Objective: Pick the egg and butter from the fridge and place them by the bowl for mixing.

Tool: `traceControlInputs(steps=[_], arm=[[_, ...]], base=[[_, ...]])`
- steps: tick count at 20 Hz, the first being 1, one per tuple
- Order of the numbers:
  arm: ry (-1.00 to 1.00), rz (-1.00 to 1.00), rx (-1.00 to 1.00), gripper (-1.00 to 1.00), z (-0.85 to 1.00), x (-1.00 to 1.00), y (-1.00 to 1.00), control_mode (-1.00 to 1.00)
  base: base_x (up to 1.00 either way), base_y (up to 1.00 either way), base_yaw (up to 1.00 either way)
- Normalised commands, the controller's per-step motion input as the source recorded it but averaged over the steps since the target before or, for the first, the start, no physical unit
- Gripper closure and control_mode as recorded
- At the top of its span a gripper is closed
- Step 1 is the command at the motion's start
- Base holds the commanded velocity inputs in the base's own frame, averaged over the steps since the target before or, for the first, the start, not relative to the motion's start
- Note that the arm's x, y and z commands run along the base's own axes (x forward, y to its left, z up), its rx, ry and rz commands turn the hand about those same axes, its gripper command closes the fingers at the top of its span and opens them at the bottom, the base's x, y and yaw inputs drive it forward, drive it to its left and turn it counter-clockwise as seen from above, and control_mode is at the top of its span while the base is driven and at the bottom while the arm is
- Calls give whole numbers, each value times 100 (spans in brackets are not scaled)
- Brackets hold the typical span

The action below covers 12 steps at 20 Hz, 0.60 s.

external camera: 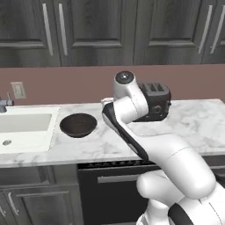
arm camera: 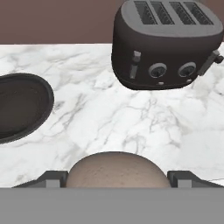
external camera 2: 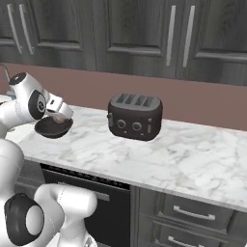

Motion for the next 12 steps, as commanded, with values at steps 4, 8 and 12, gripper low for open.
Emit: traceControlInputs(steps=[4,8,12], arm=[[0,0,0,100,0,0,0,100],[0,0,0,100,0,0,0,100],[0,0,0,100,0,0,0,100]], base=[[41,44,0],[37,43,0],[39,44,0]])
